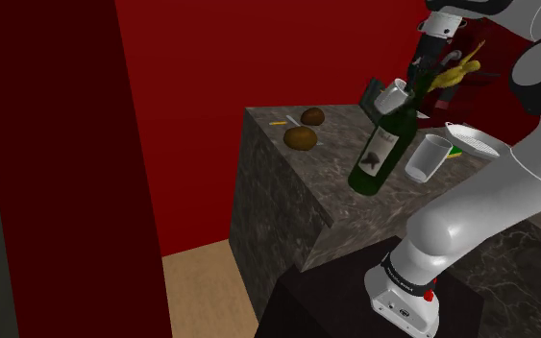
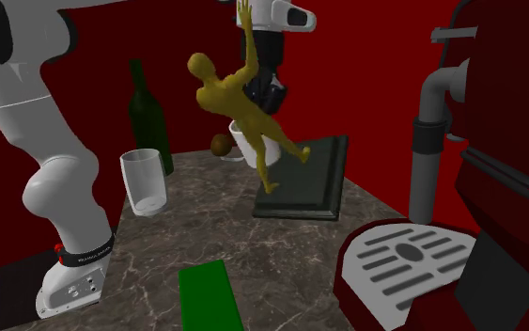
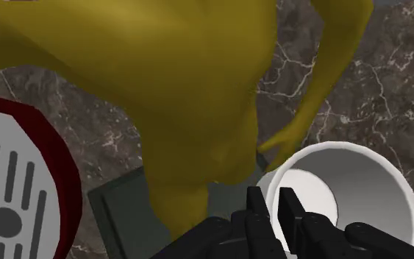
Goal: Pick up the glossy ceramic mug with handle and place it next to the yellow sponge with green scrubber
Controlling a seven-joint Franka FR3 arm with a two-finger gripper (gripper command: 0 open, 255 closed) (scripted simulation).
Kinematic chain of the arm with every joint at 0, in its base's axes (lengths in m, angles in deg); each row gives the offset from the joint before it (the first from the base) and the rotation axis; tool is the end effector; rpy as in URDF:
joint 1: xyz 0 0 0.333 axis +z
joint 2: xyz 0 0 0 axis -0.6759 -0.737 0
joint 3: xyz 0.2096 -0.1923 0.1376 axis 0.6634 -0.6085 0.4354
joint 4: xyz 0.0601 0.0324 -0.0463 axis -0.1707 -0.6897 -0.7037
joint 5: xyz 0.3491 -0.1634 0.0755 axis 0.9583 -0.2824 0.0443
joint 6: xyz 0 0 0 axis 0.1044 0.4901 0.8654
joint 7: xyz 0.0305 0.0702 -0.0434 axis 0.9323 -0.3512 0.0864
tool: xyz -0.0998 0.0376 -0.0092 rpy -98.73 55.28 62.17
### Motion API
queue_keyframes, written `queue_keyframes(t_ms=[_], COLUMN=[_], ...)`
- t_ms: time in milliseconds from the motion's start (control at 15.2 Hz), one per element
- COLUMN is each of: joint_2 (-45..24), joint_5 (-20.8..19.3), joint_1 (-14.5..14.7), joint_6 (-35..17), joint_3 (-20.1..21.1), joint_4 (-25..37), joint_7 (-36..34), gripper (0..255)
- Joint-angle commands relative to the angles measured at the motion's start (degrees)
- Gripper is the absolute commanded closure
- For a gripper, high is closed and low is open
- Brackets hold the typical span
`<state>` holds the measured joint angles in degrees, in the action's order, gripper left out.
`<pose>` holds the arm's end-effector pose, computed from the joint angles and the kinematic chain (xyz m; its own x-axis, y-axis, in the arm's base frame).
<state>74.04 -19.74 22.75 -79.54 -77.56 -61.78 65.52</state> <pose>0.3230 -0.3765 0.6471 0.9935 -0.1071 -0.0388 -0.1082 -0.9937 -0.0284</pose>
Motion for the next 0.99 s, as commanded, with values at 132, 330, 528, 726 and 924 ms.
queue_keyframes(t_ms=[132,330,528,726,924], joint_2=[3.4,6.0,8.0,9.6,10.7], joint_5=[-2.4,-4.2,-6.1,-7.8,-9.4], joint_1=[-1.9,-3.3,-4.8,-6.1,-7.4], joint_6=[3.6,4.5,5.4,6.4,7.3], joint_3=[-2.0,-3.6,-5.4,-7.4,-9.7], joint_4=[-1.9,-3.1,-3.6,-3.6,-3.0], joint_7=[3.8,6.8,10.1,13.6,17.4], gripper=[255,255,255,255,255])
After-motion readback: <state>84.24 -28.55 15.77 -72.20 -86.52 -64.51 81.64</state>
